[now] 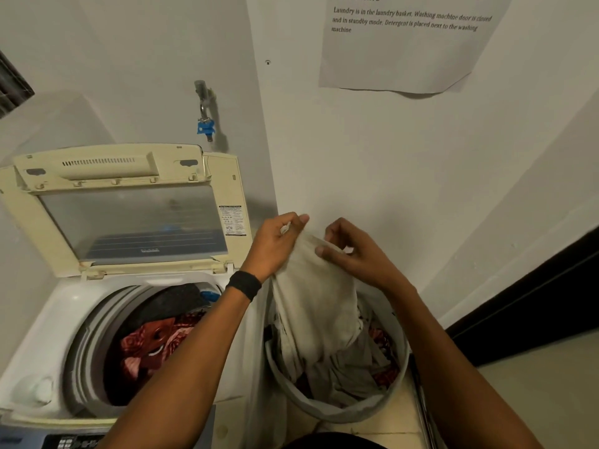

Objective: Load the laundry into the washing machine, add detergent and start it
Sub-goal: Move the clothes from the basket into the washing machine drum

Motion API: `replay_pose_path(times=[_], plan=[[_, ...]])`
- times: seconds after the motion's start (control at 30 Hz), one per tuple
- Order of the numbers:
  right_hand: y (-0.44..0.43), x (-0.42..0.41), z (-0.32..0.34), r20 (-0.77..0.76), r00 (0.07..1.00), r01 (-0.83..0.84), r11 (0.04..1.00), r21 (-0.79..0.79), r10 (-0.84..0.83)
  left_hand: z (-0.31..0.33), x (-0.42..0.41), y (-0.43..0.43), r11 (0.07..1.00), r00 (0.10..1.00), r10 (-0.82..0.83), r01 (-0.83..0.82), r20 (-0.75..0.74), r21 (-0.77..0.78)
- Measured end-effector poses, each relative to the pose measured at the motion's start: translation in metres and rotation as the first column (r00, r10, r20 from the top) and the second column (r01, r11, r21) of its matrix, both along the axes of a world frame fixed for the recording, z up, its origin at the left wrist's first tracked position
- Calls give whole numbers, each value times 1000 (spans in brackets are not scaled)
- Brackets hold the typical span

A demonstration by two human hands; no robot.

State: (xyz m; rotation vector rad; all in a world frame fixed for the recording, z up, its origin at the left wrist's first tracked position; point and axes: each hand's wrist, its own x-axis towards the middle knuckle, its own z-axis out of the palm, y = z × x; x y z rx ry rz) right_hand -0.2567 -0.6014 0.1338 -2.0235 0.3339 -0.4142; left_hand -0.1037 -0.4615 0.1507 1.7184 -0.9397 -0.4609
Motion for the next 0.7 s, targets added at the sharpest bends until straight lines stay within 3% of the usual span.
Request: replay_pose_path(times=[0.1,0.2,0.37,0.57,0.7], plan=[[3,-4,-22,-163,986,-36,995,-95,20,-3,3,2,993,992,121,-121,-39,1],[-1,-14,-23,-79,993,81,993,-89,-88,-6,5,7,985,984,170,-170,-49,10],[5,1,4,92,990,113,991,-64,-107,-14,-3,5,1000,998,11,-10,-59,12],[-3,-5,-19,-36,996,76,997,-26,-77,-13,7,2,989,990,139,-140,-35,-40],[-8,-13,-19,-37,994,104,994,-25,-105,-24,5,4,997,997,81,-81,-1,-7]])
